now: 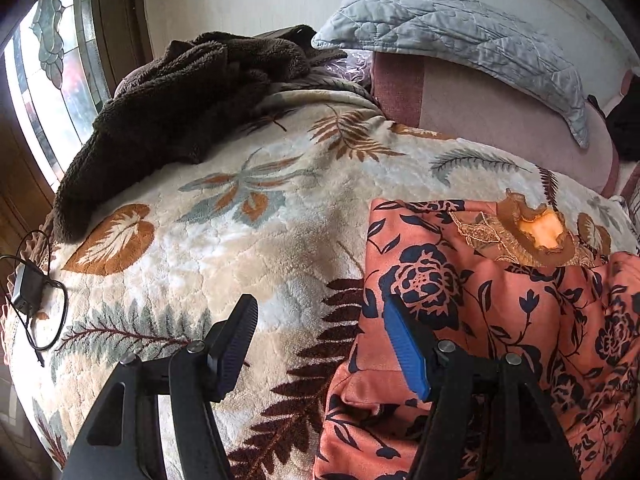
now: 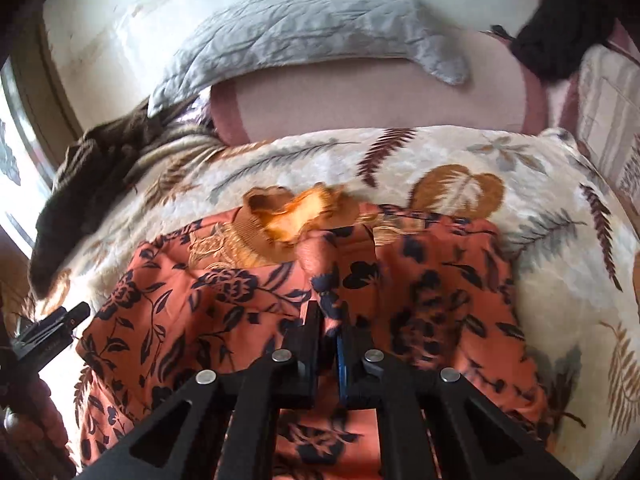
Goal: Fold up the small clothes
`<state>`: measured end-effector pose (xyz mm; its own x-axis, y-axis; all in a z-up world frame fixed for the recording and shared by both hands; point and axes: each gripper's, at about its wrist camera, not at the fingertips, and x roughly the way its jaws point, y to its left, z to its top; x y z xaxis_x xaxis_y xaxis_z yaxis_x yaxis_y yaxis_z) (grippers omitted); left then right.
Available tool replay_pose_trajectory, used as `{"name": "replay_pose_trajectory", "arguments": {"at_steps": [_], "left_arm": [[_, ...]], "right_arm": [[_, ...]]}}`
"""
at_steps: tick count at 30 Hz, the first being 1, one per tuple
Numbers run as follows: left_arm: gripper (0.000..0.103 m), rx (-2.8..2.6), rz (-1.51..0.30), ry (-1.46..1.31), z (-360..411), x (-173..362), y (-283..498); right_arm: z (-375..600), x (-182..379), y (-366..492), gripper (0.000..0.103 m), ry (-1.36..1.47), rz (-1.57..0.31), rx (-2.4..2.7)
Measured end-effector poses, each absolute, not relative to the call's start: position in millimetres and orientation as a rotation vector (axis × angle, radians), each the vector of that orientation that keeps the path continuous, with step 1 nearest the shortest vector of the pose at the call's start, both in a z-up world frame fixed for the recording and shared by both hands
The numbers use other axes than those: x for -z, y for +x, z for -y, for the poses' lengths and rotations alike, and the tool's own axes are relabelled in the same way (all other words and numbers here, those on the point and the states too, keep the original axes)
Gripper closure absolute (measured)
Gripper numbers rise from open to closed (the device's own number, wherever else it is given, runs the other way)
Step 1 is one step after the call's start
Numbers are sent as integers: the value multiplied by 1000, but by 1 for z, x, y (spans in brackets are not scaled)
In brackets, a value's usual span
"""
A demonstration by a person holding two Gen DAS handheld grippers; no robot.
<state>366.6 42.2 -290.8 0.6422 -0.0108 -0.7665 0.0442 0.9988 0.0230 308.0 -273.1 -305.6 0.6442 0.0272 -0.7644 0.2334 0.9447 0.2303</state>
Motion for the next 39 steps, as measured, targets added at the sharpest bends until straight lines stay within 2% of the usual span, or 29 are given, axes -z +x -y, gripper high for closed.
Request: {"name": "replay_pose_trajectory", "arguments": {"at_steps": [3,6,8,9,11,12,13,17,20,21,22,23,24,28,31,34,36,39], "left_arm": [[37,35,-860,86,-30,291,363],[37,46,-843,132,-17,292,358],[37,53,-834,156,-10,292,355],[37,53,-833,163,-7,293,355],[37,51,-832,171,-5,293,354],[37,50,-828,175,-5,293,354],[37,47,-823,178,-5,293,354],[37,44,-817,174,-4,293,354],[37,47,-796,175,-2,291,352],[37,51,-787,181,0,290,351],[37,55,-776,188,1,289,350],[37,58,-764,195,3,289,349],[37,56,-754,204,4,289,348],[37,34,-738,228,7,289,345],[37,31,-696,213,8,282,338],[36,31,-681,218,13,284,336],[34,20,-748,239,18,300,344],[33,-9,-903,273,21,337,361]], "right_arm": [[326,318,271,97,517,-888,108],[352,340,248,91,660,-926,88],[361,347,244,84,748,-944,77],[365,346,245,76,769,-927,71],[368,334,243,52,757,-858,89],[372,328,241,27,758,-808,106],[376,322,238,23,771,-748,120],[382,322,260,23,793,-724,101],[370,336,288,28,737,-804,90],[363,344,299,42,708,-851,82],[354,353,308,71,667,-905,75],[344,361,316,85,614,-964,71],[334,365,318,91,561,-995,78],[313,323,302,95,405,-866,100],[327,287,283,95,441,-682,134],[354,289,275,95,511,-588,190],[368,320,286,91,537,-679,205],[382,378,309,85,562,-940,227]]}}
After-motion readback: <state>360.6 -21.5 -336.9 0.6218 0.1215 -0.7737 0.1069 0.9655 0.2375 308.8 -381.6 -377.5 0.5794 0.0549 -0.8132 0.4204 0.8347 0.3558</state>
